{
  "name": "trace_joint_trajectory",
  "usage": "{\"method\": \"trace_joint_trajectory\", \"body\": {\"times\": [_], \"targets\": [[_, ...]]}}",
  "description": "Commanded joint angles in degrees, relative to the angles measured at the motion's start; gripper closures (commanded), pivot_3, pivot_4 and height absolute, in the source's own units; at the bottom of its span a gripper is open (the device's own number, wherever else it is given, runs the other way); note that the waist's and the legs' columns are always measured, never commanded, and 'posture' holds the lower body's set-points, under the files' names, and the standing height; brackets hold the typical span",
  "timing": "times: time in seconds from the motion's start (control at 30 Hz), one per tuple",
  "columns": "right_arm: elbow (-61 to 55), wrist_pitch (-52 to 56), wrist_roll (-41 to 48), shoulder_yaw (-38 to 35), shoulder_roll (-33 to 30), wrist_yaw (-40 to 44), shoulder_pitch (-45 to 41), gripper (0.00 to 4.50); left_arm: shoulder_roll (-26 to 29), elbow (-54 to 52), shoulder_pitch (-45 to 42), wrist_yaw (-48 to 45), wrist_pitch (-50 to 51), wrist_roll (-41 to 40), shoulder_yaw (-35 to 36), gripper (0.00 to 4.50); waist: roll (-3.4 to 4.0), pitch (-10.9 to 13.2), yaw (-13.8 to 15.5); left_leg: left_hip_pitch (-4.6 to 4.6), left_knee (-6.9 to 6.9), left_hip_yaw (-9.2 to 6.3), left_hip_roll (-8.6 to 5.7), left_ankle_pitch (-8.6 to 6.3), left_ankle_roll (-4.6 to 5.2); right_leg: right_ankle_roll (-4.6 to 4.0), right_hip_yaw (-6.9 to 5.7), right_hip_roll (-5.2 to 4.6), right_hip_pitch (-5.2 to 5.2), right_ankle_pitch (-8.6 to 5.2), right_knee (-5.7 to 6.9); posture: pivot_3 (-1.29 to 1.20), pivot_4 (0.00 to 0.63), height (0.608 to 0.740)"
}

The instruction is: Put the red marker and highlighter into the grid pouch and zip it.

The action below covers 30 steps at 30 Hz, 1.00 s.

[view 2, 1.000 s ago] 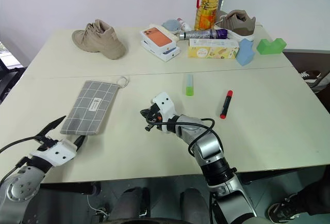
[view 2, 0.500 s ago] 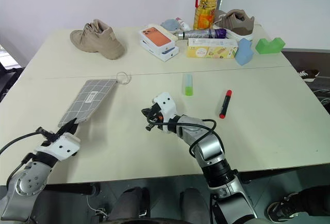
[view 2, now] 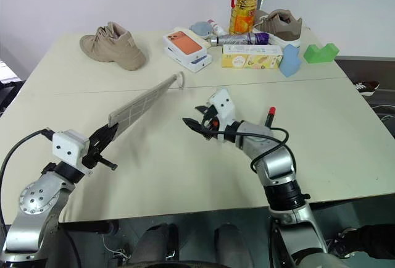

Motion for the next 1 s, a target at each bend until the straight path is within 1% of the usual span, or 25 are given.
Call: {"method": "trace_joint_trajectory", "body": {"times": [0.03, 0.17, 0.27, 0.53, 0.57, 0.63, 0.87, 0.93, 1.0], "targets": [[-0.35, -1.3, -0.03, -2.02, -0.51, -1.17, -2.64, 0.06, 1.02, -3.34, -0.75, -1.72, 2.89, -3.66, 0.65, 4.5, 0.0, 0.0, -0.09, 0.02, 0.01, 0.01, 0.0, 0.0, 0.0, 0.0, 0.01, 0.01, 0.02, 0.0, 0.0, 0.0, 0.15, 0.74], [2.16, -1.42, -2.28, -2.38, 0.33, -5.55, -5.07, 0.06, 1.34, -4.06, -1.26, -3.09, 4.45, -4.94, 0.37, 4.5, 0.0, 0.0, 0.03, 0.03, 0.0, 0.02, -0.01, 0.02, -0.03, 0.0, 0.07, 0.05, 0.0, 0.0, 0.0, 0.0, 0.15, 0.74], [4.53, -0.12, -2.29, -3.29, 2.22, -8.65, -7.14, 0.06, 1.48, -4.66, -1.2, -4.36, 5.11, -5.37, -0.3, 4.5, -0.01, 0.0, 0.01, 0.01, 0.0, 0.03, -0.01, 0.03, -0.05, 0.0, 0.09, 0.05, -0.03, 0.0, -0.01, 0.0, 0.15, 0.74], [7.99, 0.63, -2.3, -2.57, 5.18, -11.31, -9.36, 0.06, 1.47, -6.02, -0.95, -6.26, 6.35, -5.69, -1.39, 4.5, -0.01, 0.01, 0.0, 0.0, -0.01, 0.08, -0.01, 0.04, -0.07, 0.0, 0.13, 0.05, -0.05, 0.0, 0.0, 0.0, 0.15, 0.74], [8.64, 0.66, -2.39, -2.37, 5.5, -11.39, -9.67, 0.29, 1.45, -6.16, -0.9, -6.31, 6.43, -5.62, -1.48, 4.5, -0.01, 0.01, 0.0, 0.0, -0.01, 0.07, -0.01, 0.04, -0.07, 0.0, 0.13, 0.05, -0.05, 0.0, -0.01, 0.0, 0.15, 0.74], [9.47, 0.82, -2.39, -2.15, 5.8, -11.36, -10.03, 0.91, 1.35, -6.4, -0.91, -6.26, 6.55, -5.47, -1.65, 4.5, -0.01, 0.01, 0.01, 0.0, -0.01, 0.08, -0.01, 0.04, -0.07, 0.0, 0.13, 0.05, -0.06, 0.0, 0.0, 0.0, 0.15, 0.74], [9.2, 0.93, -2.19, -1.76, 5.78, -10.68, -10.04, 4.46, 1.42, -6.4, -0.84, -5.47, 6.78, -3.81, -1.73, 4.5, -0.01, 0.01, 0.01, -0.01, -0.01, 0.09, -0.01, 0.04, -0.07, 0.0, 0.14, 0.04, -0.07, 0.0, -0.01, 0.0, 0.15, 0.74], [8.57, 1.1, -2.45, -1.25, 5.45, -10.33, -9.82, 4.46, 1.2, -6.06, -1.02, -5.0, 6.83, -3.31, -1.75, 4.5, -0.01, 0.01, -0.02, -0.01, -0.01, 0.09, 0.0, 0.04, -0.07, 0.0, 0.14, 0.05, -0.08, 0.0, 0.0, 0.0, 0.15, 0.74], [5.85, 1.09, -4.12, 2.05, 3.32, -8.13, -8.71, 4.46, 0.8, -5.22, -1.43, -3.81, 6.1, -1.35, -2.17, 4.5, 0.0, 0.01, 0.01, -0.01, -0.02, 0.08, 0.0, 0.04, -0.07, 0.0, 0.15, 0.05, -0.08, 0.0, 0.0, 0.0, 0.15, 0.74]]}}
